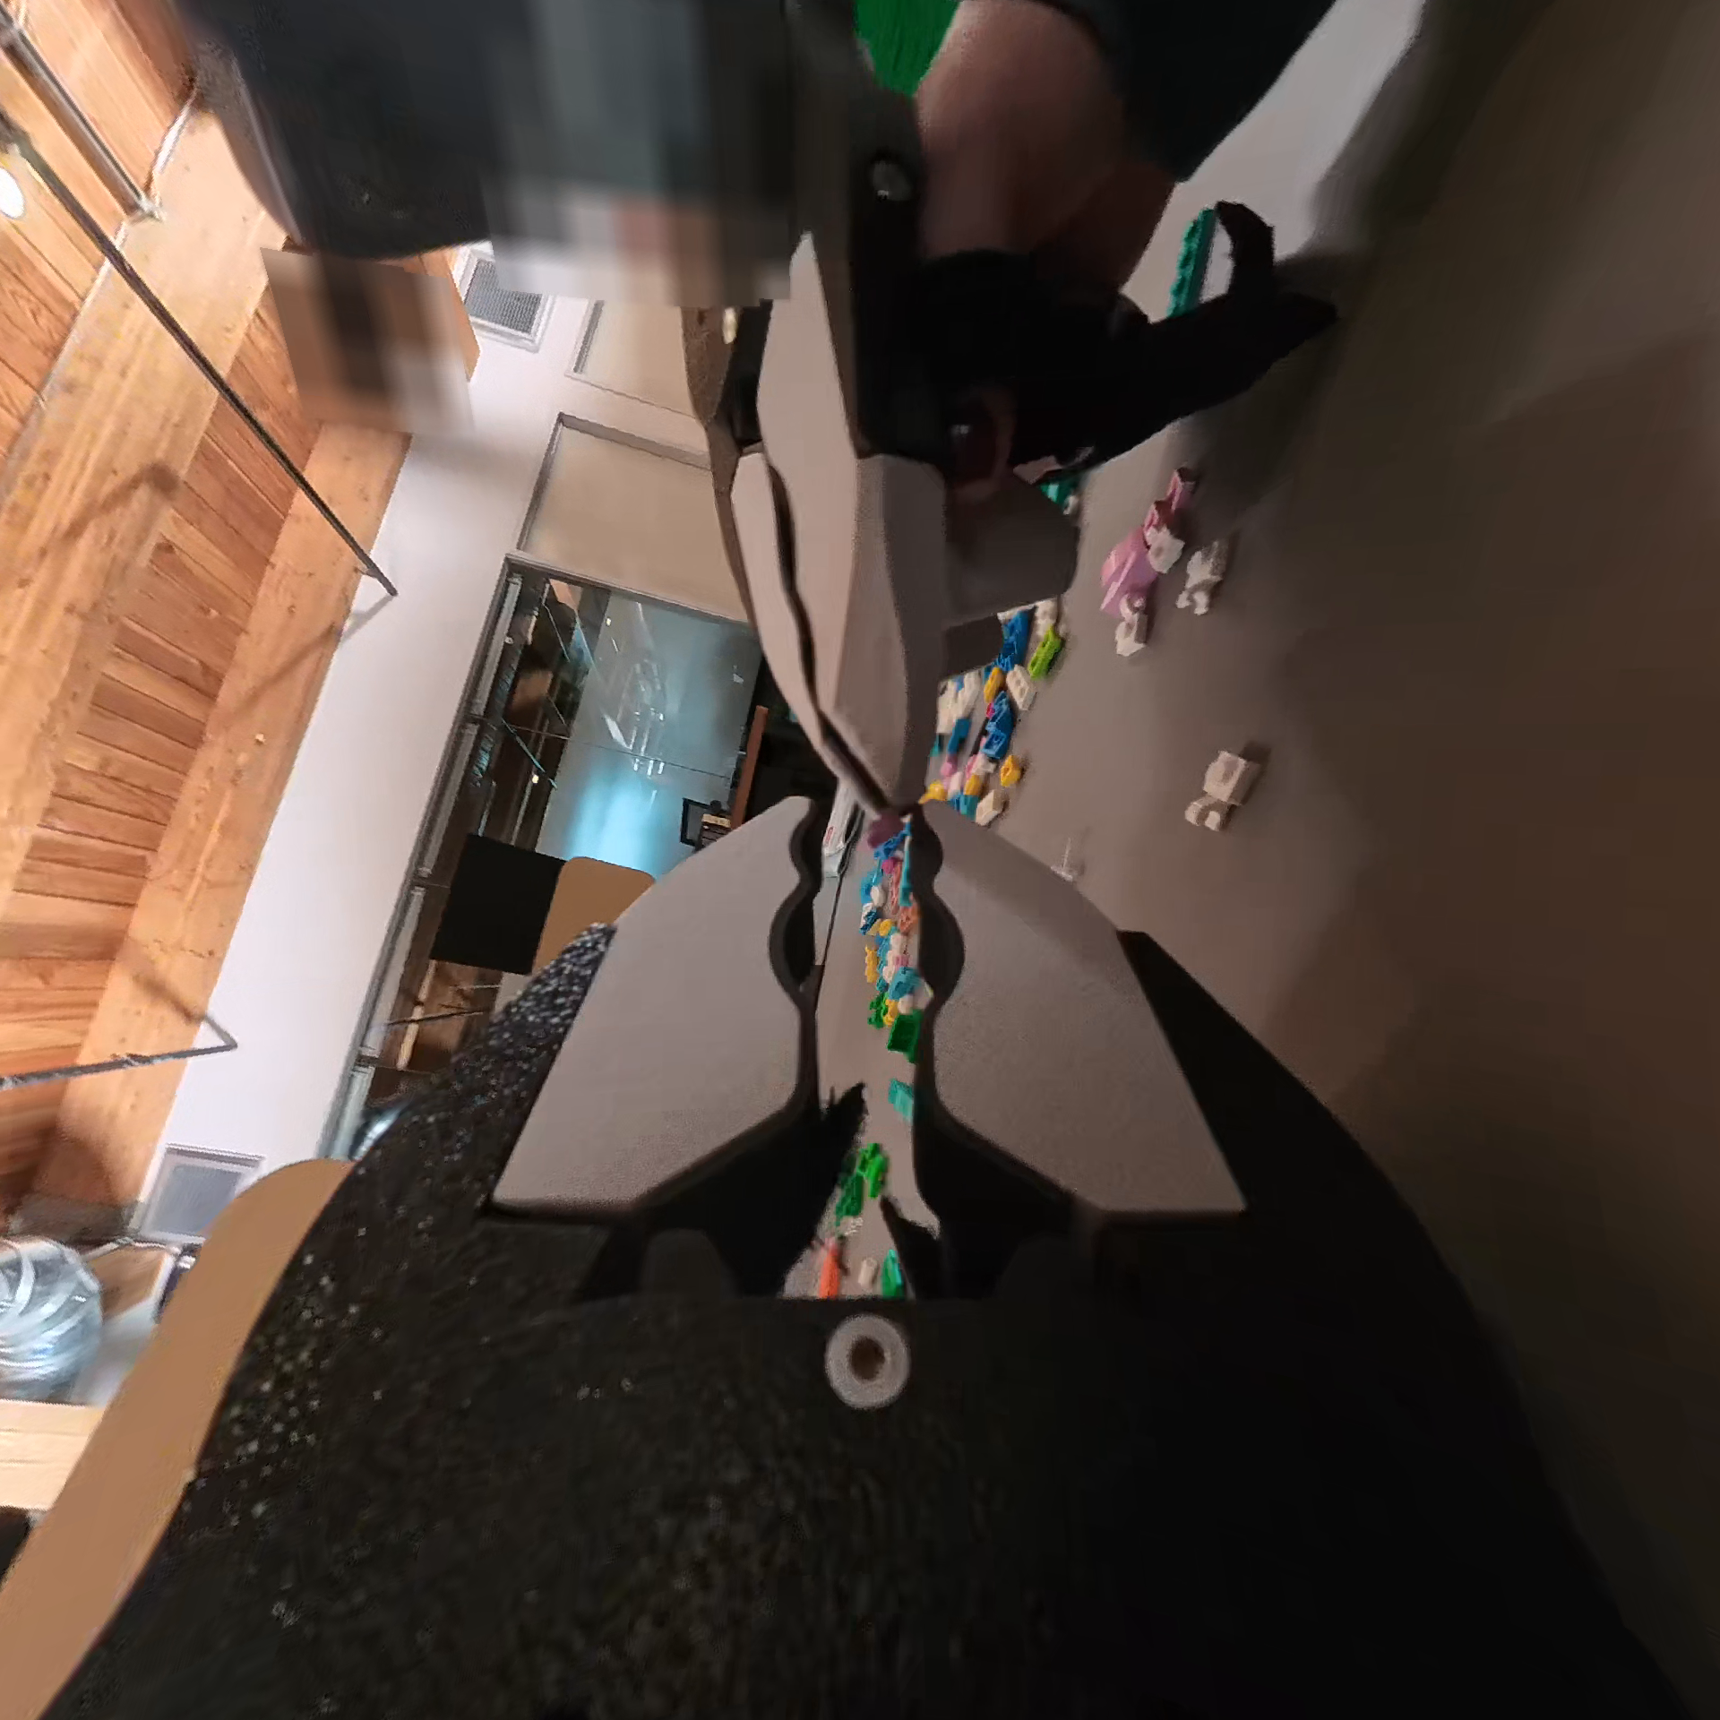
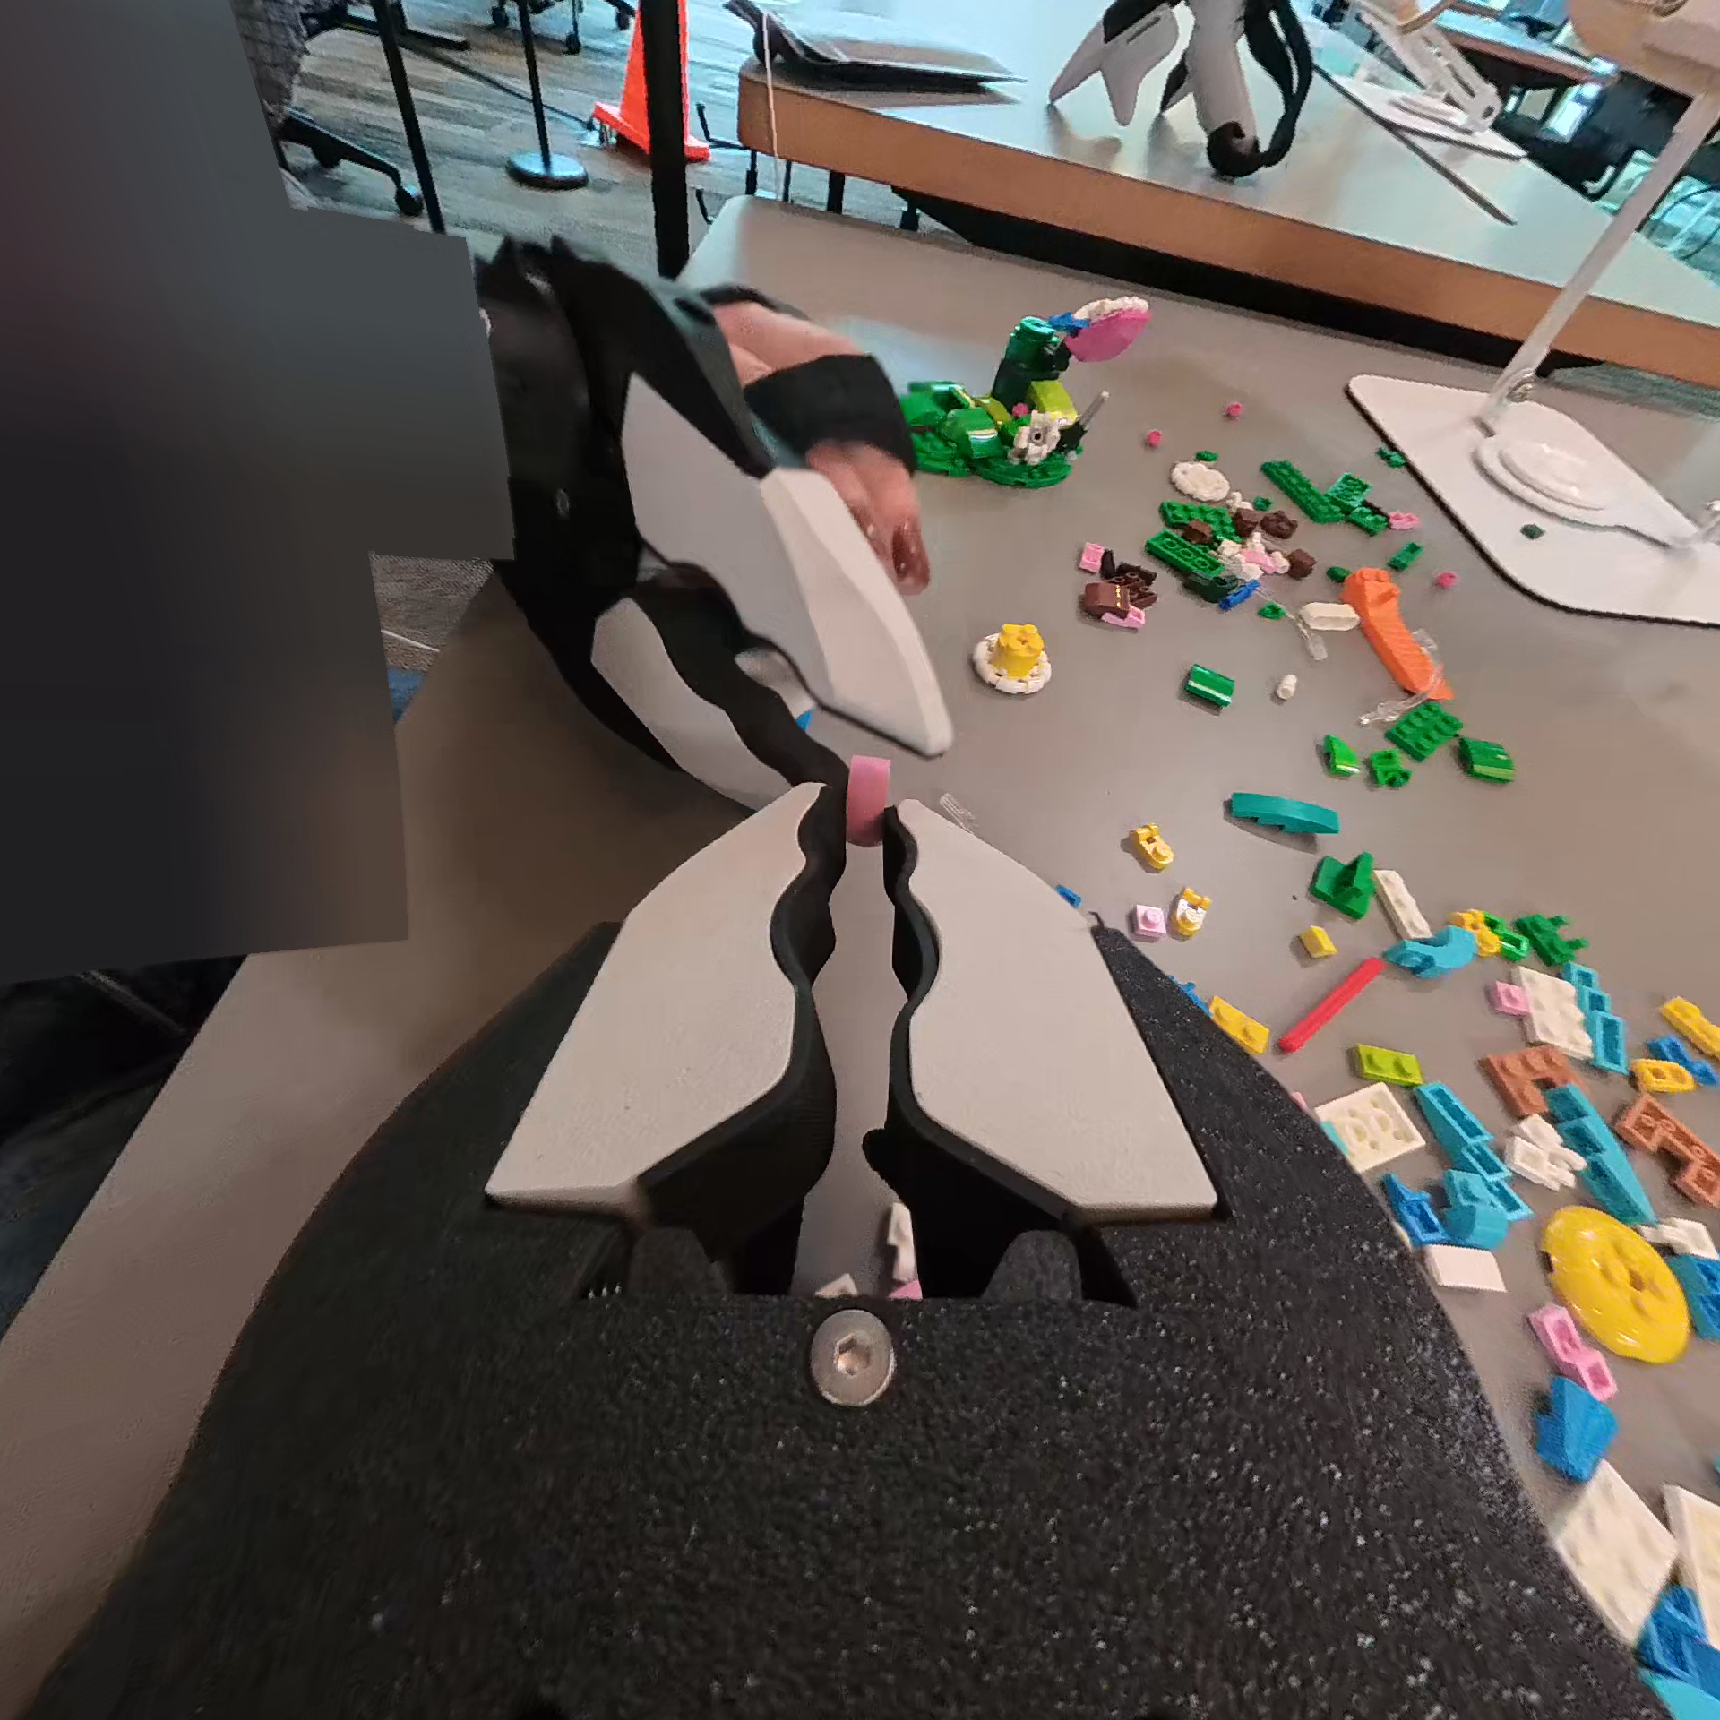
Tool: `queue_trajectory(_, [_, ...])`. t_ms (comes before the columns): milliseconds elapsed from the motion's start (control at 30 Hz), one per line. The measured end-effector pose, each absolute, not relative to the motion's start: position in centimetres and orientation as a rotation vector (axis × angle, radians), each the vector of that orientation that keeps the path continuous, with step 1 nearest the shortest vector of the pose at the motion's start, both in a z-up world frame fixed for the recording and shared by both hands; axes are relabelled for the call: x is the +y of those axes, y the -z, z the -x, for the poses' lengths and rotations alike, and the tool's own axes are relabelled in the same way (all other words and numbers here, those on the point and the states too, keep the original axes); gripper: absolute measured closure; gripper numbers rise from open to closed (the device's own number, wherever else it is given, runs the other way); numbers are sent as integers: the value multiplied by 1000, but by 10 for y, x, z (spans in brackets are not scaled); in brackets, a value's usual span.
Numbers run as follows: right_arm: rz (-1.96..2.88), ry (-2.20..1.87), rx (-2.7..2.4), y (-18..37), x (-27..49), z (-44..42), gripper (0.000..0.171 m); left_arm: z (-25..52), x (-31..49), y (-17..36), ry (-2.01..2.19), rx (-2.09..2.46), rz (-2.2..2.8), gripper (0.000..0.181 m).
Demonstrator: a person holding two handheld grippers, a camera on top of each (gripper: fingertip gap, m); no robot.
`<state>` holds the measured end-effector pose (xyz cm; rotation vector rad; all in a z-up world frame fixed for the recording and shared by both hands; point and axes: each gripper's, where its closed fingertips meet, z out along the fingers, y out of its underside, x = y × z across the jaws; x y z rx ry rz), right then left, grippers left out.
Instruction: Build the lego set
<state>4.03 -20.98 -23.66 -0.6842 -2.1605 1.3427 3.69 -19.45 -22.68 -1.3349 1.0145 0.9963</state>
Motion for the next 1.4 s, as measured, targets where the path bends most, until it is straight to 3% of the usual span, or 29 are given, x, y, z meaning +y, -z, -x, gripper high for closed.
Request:
queue_trajectory(133, [693,-1398,-2148,232,-211,-42,164,-40,-196,228,-1024,1042,1323,175])
queue_trajectory(800, [738,-1406,-2152,236,-209,-41,164,-37,-197,228,-855,946,1410,174])
queue_trajectory(933, [749,-1390,-2178,239,-208,-42,164,-38,-196,229,-894,961,1385,163])
queue_trajectory(1067, [748,-1377,-2211,243,-210,-44,164,-42,-197,239,-821,999,1425,174])
queue_trajectory(1400, [732,-1304,-2122,239,-203,-35,162,-26,-196,233,-932,924,1469,177])
